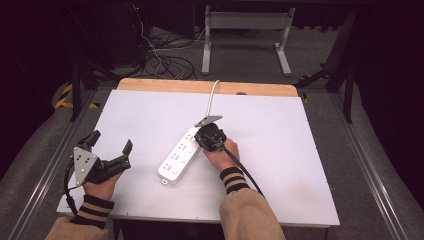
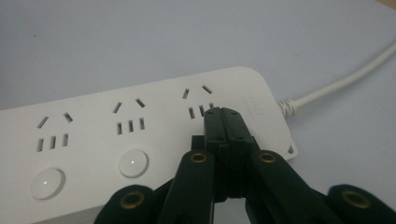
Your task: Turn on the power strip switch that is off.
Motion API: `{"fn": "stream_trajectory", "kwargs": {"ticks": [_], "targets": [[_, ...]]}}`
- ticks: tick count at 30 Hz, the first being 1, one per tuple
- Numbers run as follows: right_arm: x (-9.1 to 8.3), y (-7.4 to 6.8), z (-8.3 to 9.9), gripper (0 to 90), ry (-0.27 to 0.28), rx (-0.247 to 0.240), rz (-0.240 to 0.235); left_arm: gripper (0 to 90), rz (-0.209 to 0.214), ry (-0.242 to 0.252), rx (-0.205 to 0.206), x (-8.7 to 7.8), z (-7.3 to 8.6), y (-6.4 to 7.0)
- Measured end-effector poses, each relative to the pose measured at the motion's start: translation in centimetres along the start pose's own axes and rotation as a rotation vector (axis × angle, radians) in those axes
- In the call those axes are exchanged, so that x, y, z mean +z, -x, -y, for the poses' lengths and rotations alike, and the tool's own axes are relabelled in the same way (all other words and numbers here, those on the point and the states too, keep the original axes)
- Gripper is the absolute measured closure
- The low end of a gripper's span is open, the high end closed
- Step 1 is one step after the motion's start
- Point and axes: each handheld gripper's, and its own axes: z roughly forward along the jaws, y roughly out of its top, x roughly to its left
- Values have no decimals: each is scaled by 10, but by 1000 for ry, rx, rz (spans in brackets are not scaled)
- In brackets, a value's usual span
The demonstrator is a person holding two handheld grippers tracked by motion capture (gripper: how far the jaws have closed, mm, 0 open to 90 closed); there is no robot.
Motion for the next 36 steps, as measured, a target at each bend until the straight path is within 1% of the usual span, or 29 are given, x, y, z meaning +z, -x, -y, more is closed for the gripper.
{"fn": "stream_trajectory", "kwargs": {"ticks": [1, 4, 6, 8, 15, 18, 23, 28, 29, 30, 36], "targets": [[0, -1, 0, 900, 2, -3, 5, 9, 0, 0, 0, 0, 0, 0], [0, 0, 1, 900, 7, 9, 3, 9, -1, 1, 2, 0, 0, 0], [1, -1, 1, 900, 10, 7, 14, 9, -1, 1, 3, 0, 0, 0], [1, -1, 1, 900, 10, 15, 7, 9, -2, 0, 3, 0, 0, 0], [1, -1, 1, 900, 9, 23, 9, 10, 0, -1, 2, 0, 0, 0], [1, 0, 1, 900, 4, 35, 5, 10, 1, -3, 0, 0, 0, 0], [2, 2, 3, 900, 13, 59, -4, 10, 0, -2, -6, 0, 0, 0], [3, -1, 3, 900, 17, 52, 3, 11, -1, -1, -9, 0, 0, -1], [3, -4, 4, 900, 17, 28, 24, 11, 0, 0, -10, -1, 0, -1], [3, -4, 5, 900, 25, 34, 24, 11, -2, 0, -10, -1, 0, -1], [3, -2, 6, 900, 32, 56, 7, 12, -2, -1, -15, -2, 1, -2]]}}
